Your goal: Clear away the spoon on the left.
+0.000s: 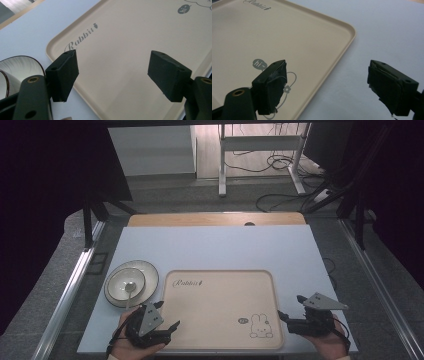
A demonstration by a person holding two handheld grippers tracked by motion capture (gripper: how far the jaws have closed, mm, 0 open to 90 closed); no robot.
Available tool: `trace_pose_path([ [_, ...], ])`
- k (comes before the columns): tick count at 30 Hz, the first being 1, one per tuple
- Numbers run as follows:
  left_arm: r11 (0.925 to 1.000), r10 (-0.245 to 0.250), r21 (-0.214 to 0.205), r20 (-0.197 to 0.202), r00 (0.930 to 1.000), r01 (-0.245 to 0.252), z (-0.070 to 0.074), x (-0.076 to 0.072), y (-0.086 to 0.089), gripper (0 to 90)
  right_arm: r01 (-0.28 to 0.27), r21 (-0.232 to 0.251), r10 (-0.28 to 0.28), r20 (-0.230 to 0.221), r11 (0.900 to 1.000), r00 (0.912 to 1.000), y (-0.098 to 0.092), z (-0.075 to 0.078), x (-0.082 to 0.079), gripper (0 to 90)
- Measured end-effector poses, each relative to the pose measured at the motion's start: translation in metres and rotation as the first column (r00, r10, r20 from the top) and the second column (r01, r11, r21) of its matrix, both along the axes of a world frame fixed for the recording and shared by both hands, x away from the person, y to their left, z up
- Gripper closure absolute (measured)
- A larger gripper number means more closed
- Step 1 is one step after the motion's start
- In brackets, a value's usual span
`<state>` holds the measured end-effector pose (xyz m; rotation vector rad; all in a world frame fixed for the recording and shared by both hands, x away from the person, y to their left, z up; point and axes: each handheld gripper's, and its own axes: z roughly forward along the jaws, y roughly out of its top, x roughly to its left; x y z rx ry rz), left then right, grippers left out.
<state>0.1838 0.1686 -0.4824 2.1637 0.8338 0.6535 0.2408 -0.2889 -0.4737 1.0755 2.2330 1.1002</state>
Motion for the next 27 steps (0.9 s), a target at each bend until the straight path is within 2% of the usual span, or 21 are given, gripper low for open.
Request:
trace_pose_path([
  [9,1.0000,0.000,0.002,0.002,1.0000,0.000,0.0001,0.0004,0.0000,24.7,-0.001,-0.004,0.001,0.001,1.0000,1.0000,-0.0007,-0.0002,0.0004,16.6],
  [27,1.0000,0.002,-0.005,0.031,0.9995,-0.002,0.0072,-0.0044,0.0014,24.8,-0.003,-0.002,0.003,0.002,1.0000,1.0000,-0.0008,-0.0004,0.0004,16.6],
])
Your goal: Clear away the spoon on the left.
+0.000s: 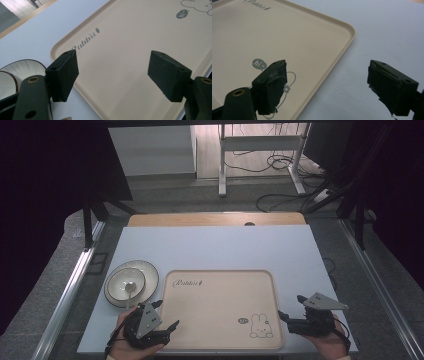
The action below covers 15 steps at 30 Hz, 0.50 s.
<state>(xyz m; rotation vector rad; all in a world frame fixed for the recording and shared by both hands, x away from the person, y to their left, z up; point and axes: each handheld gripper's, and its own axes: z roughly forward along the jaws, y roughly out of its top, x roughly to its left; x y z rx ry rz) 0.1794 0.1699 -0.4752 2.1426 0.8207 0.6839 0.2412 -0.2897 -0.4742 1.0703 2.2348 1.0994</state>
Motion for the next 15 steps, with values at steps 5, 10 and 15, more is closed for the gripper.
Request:
trace_pose_path([
  [5,0.9999,0.009,-0.004,0.011,0.9999,-0.009,0.002,-0.001,0.003,24.8,0.001,0.000,-0.001,0.000,1.0000,1.0000,-0.001,0.000,0.000,16.6],
  [10,0.9998,0.018,-0.011,0.030,0.9994,-0.017,0.007,-0.004,0.005,24.8,0.001,0.001,-0.001,-0.001,1.0000,1.0000,-0.001,0.000,0.000,16.6],
  [15,0.9996,0.021,-0.017,0.053,0.9984,-0.020,0.013,-0.007,0.006,24.8,0.002,0.000,-0.002,-0.002,1.0000,1.0000,-0.001,0.000,0.000,16.8],
])
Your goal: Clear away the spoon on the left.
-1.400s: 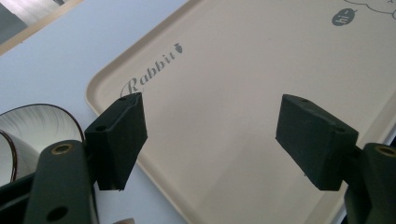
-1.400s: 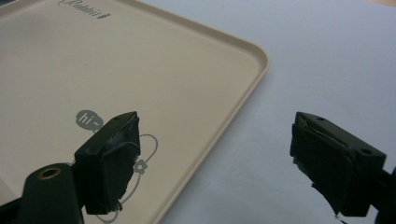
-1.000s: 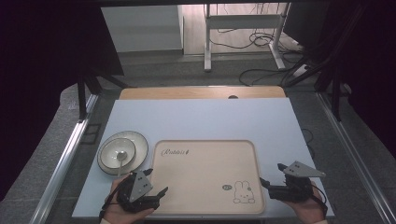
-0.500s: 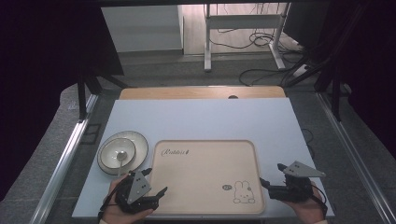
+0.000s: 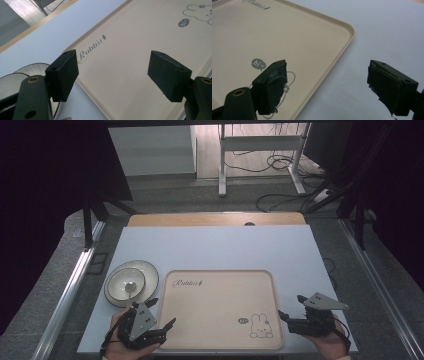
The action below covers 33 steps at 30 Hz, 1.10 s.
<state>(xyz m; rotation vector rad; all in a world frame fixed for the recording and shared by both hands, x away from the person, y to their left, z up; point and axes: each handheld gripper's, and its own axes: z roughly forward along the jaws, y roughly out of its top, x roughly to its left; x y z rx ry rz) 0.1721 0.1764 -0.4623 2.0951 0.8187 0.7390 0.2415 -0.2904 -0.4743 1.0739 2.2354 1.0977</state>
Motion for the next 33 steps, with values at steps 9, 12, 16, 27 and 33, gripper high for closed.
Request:
trace_pose_path([
  [9,0.9999,0.016,-0.005,0.033,0.9993,-0.015,0.007,-0.003,0.004,24.7,0.002,0.000,-0.002,0.003,1.0000,1.0000,-0.001,0.000,0.000,16.8],
  [12,0.9996,0.027,-0.012,0.045,0.9986,-0.026,0.010,-0.004,0.007,24.8,0.003,0.000,-0.003,0.003,1.0000,1.0000,-0.001,0.000,0.000,16.8],
  [16,0.9984,0.052,-0.024,0.070,0.9962,-0.050,0.016,-0.006,0.013,24.7,0.004,0.001,-0.004,0.001,1.0000,1.0000,-0.002,0.000,0.000,16.8],
  [27,0.9922,0.119,-0.048,0.101,0.9877,-0.115,0.029,-0.006,0.034,24.7,0.004,0.000,-0.004,0.001,1.0000,1.0000,-0.002,0.000,0.001,16.8],
  [33,0.9879,0.150,-0.056,0.099,0.9838,-0.145,0.029,-0.005,0.044,24.5,-0.004,-0.007,0.004,-0.003,1.0000,1.0000,0.000,-0.001,0.001,16.8],
])
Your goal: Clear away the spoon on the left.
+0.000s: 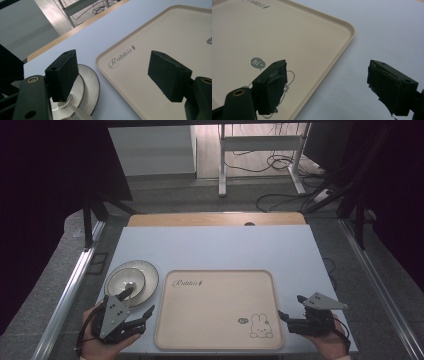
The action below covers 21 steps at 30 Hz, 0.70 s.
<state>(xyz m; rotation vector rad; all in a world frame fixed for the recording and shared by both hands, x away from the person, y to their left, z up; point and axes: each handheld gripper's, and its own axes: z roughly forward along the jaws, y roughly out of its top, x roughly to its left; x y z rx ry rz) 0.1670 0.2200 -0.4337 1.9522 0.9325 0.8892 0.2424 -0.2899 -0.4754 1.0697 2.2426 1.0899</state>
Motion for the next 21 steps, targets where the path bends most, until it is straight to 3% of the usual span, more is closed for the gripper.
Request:
trace_pose_path([
  [8,0.9997,0.022,-0.006,-0.015,0.9996,-0.022,-0.008,0.002,0.009,24.3,0.000,-0.002,0.000,-0.002,1.0000,1.0000,0.000,0.000,0.000,16.8],
  [21,0.9983,0.040,0.044,-0.039,0.9984,-0.039,-0.024,0.001,0.022,24.0,-0.003,-0.011,0.003,-0.004,0.9999,1.0000,0.000,-0.001,0.000,16.8],
])
